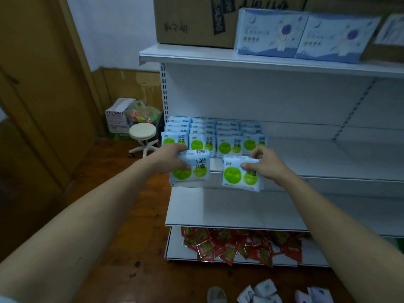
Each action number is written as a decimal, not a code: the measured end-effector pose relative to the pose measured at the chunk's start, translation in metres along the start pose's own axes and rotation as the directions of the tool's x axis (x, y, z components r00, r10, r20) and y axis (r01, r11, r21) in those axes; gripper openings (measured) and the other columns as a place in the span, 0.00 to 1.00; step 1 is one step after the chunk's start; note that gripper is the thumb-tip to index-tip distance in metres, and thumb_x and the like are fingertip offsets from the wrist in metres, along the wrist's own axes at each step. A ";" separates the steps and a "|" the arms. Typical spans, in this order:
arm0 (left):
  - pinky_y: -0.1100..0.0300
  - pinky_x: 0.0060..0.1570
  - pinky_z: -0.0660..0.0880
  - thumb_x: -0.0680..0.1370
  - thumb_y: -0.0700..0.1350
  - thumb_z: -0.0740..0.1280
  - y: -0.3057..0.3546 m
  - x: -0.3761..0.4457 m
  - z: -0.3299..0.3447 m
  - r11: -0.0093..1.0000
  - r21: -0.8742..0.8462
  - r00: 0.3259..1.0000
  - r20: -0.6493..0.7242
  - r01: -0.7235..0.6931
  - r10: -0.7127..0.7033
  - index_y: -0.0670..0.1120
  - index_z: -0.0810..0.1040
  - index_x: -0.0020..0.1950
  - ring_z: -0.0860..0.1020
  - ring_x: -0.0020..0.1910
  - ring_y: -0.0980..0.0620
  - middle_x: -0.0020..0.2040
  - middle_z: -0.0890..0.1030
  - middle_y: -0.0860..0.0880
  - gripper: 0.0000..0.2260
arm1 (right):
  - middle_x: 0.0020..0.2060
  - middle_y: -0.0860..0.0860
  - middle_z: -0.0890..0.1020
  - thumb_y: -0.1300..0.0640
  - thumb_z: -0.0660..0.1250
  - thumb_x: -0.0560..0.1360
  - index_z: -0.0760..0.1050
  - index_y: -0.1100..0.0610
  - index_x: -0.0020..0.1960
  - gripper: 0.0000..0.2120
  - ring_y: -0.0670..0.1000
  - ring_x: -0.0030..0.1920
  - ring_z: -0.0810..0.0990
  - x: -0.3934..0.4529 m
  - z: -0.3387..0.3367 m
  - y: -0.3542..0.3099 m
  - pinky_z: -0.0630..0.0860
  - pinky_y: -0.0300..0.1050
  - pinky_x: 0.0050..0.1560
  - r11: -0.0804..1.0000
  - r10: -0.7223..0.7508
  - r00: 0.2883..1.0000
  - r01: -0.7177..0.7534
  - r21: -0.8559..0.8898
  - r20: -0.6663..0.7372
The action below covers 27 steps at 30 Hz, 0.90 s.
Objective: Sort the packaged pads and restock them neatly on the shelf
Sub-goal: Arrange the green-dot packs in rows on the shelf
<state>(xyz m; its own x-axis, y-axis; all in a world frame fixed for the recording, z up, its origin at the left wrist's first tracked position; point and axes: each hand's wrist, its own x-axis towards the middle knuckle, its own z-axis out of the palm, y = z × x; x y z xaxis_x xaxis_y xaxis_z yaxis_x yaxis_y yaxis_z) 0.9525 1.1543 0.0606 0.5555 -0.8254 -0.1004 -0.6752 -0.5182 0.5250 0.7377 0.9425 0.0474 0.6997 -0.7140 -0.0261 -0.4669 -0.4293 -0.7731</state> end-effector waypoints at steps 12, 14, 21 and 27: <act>0.59 0.52 0.71 0.71 0.48 0.76 0.027 0.118 0.023 1.000 0.000 0.999 0.036 0.025 -0.025 0.47 0.73 0.69 0.75 0.54 0.50 0.63 0.78 0.48 0.28 | 0.57 0.59 0.80 0.65 0.70 0.71 0.77 0.59 0.62 0.19 0.58 0.52 0.79 0.172 -0.060 0.074 0.69 0.40 0.42 0.853 -0.043 0.994 0.087 -0.515 0.097; 0.61 0.50 0.71 0.71 0.47 0.76 0.029 0.137 0.024 0.999 -0.018 0.998 0.033 0.046 -0.046 0.48 0.75 0.67 0.75 0.51 0.51 0.60 0.78 0.50 0.26 | 0.57 0.62 0.79 0.66 0.68 0.72 0.77 0.59 0.63 0.19 0.56 0.46 0.77 0.198 -0.063 0.082 0.66 0.39 0.34 0.841 -0.043 0.994 0.088 -0.534 0.098; 0.56 0.55 0.76 0.71 0.46 0.76 0.028 0.166 0.031 0.995 -0.032 0.994 0.053 0.097 -0.095 0.49 0.77 0.65 0.77 0.54 0.50 0.60 0.79 0.50 0.23 | 0.66 0.62 0.67 0.61 0.64 0.76 0.71 0.55 0.69 0.22 0.63 0.59 0.75 0.252 -0.048 0.103 0.74 0.48 0.61 0.804 0.074 0.974 0.070 -0.591 0.215; 0.56 0.58 0.74 0.72 0.45 0.76 0.018 0.156 0.033 0.991 -0.033 0.990 0.075 0.126 -0.123 0.46 0.74 0.69 0.76 0.57 0.48 0.63 0.78 0.47 0.27 | 0.63 0.60 0.67 0.63 0.62 0.76 0.64 0.57 0.68 0.21 0.62 0.63 0.68 0.235 -0.033 0.088 0.72 0.56 0.57 0.662 -0.008 1.000 0.020 -0.750 0.019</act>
<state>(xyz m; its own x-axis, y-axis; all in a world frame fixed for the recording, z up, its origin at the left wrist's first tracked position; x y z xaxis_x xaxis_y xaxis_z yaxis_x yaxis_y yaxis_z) 1.0111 1.0090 0.0262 0.5967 -0.7697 -0.2270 -0.5833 -0.6103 0.5361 0.8432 0.7186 -0.0057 0.7136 -0.6998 -0.0320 -0.7005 -0.7127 -0.0370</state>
